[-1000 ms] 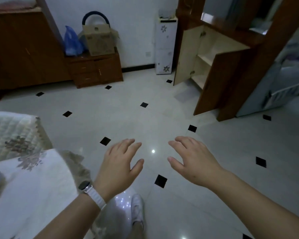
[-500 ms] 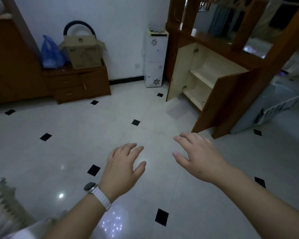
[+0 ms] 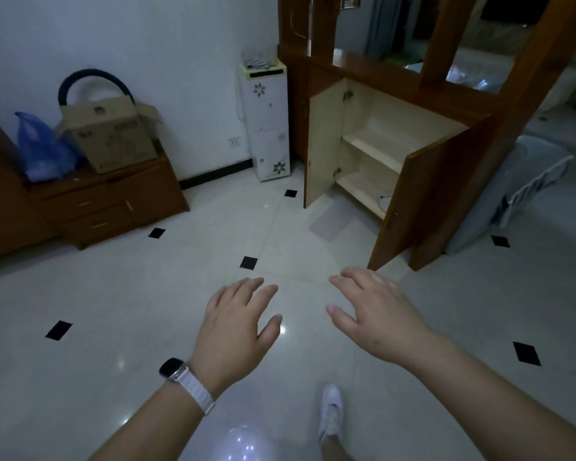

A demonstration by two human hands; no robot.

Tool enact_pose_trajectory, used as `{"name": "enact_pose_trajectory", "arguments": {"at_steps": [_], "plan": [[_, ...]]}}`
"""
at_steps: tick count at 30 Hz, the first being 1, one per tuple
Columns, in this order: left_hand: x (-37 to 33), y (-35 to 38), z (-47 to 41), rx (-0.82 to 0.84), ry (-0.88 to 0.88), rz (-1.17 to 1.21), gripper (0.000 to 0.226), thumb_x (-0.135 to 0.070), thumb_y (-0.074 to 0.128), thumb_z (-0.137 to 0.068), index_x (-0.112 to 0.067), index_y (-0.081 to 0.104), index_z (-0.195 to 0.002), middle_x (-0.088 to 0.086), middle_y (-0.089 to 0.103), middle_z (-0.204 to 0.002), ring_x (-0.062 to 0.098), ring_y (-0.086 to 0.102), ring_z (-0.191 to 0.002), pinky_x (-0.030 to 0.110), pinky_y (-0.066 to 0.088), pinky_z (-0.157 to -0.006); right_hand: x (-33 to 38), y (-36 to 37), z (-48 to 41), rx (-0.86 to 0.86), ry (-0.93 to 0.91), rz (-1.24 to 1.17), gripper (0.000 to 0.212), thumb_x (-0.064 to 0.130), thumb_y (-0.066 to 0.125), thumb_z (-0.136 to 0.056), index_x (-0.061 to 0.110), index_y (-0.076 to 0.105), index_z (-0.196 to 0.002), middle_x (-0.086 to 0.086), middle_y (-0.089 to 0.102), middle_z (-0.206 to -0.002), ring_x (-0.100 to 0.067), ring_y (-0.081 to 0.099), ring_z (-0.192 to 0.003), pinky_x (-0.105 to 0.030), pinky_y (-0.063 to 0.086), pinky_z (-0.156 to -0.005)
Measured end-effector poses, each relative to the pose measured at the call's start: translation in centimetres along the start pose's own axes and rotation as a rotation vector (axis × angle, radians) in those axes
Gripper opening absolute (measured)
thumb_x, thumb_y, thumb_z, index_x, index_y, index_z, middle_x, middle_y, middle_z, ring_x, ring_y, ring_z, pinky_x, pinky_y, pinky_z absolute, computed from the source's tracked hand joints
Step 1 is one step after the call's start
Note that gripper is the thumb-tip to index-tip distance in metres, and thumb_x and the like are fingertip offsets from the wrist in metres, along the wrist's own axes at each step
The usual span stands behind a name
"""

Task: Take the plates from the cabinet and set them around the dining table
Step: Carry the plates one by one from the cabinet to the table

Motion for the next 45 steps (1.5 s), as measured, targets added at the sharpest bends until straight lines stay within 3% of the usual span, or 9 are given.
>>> {"name": "enact_pose_trajectory", "arguments": {"at_steps": [6,12,18,21,31,38,45], "plan": [[1.3,3.6,-11.7,0.059,-0.015,-0.052,0.049,-0.049,0.046,-0.087,-0.024,0.061,-0.126,0.001,0.063,-0.128,0.022,0.054,-0.121,0.045,0.041,-0.102,-6.9,0.0,-10.5,0.023,0.010,-0.067,0.054,0.055,0.034,-0.095,0.028,0.039,-0.142,0.005,0.039,-0.146,-0.014,0.033,-0.134,-0.034,0.026,-0.107],[-0.1,5.9,-23.9,0.066,0.013,-0.064,0.049,-0.049,0.046,-0.088,-0.025,0.058,-0.129,0.000,0.061,-0.130,0.023,0.053,-0.122,0.045,0.041,-0.102,-14.1,-3.2,-19.6,0.000,0.009,-0.045,0.055,0.055,0.034,-0.094,0.027,0.041,-0.140,0.004,0.042,-0.144,-0.017,0.038,-0.130,-0.036,0.030,-0.104],[0.5,7.4,-32.0,0.076,0.035,-0.053,0.050,-0.050,0.045,-0.088,-0.025,0.058,-0.129,0.000,0.061,-0.130,0.023,0.054,-0.123,0.047,0.042,-0.102,-17.1,-4.6,-26.0,-0.019,0.018,-0.082,0.055,0.055,0.034,-0.094,0.027,0.040,-0.142,0.005,0.040,-0.145,-0.015,0.034,-0.133,-0.035,0.028,-0.105],[1.5,9.2,-36.3,0.089,0.050,-0.033,0.050,-0.049,0.046,-0.086,-0.023,0.060,-0.127,0.001,0.063,-0.127,0.025,0.056,-0.120,0.048,0.044,-0.100,-18.7,-4.6,-29.5,-0.038,0.031,-0.051,0.057,0.055,0.034,-0.091,0.025,0.046,-0.138,0.002,0.047,-0.140,-0.018,0.041,-0.129,-0.036,0.032,-0.102],[6.8,17.1,-54.1,0.147,0.236,0.060,0.049,-0.048,0.047,-0.085,-0.023,0.062,-0.124,0.002,0.066,-0.122,0.025,0.059,-0.114,0.045,0.045,-0.096,-25.3,-2.5,-44.0,-0.029,0.228,-0.003,0.071,0.060,0.017,-0.085,0.025,0.043,-0.141,0.001,0.044,-0.145,-0.018,0.039,-0.132,-0.037,0.030,-0.105],[12.4,19.2,-68.4,0.192,0.373,0.138,0.047,-0.048,0.047,-0.086,-0.026,0.060,-0.125,-0.001,0.064,-0.122,0.022,0.058,-0.114,0.042,0.043,-0.097,-27.9,-3.5,-55.7,-0.064,0.443,0.028,0.053,0.053,0.041,-0.085,0.018,0.064,-0.118,-0.003,0.064,-0.117,-0.023,0.062,-0.105,-0.038,0.049,-0.084],[14.2,21.7,-78.1,0.230,0.487,0.187,0.045,-0.047,0.049,-0.085,-0.025,0.062,-0.123,-0.002,0.063,-0.122,0.021,0.056,-0.114,0.038,0.039,-0.097,-30.3,-3.7,-61.6,-0.068,0.596,0.034,0.056,0.055,0.039,-0.087,0.019,0.061,-0.125,-0.002,0.061,-0.125,-0.023,0.057,-0.114,-0.038,0.045,-0.093]]}}
Point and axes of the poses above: each hand's wrist, its own z-axis away from the middle knuckle, its own y-axis out of the palm, x = y × z, the point moved 8 cm from there along -z, towards the middle knuckle
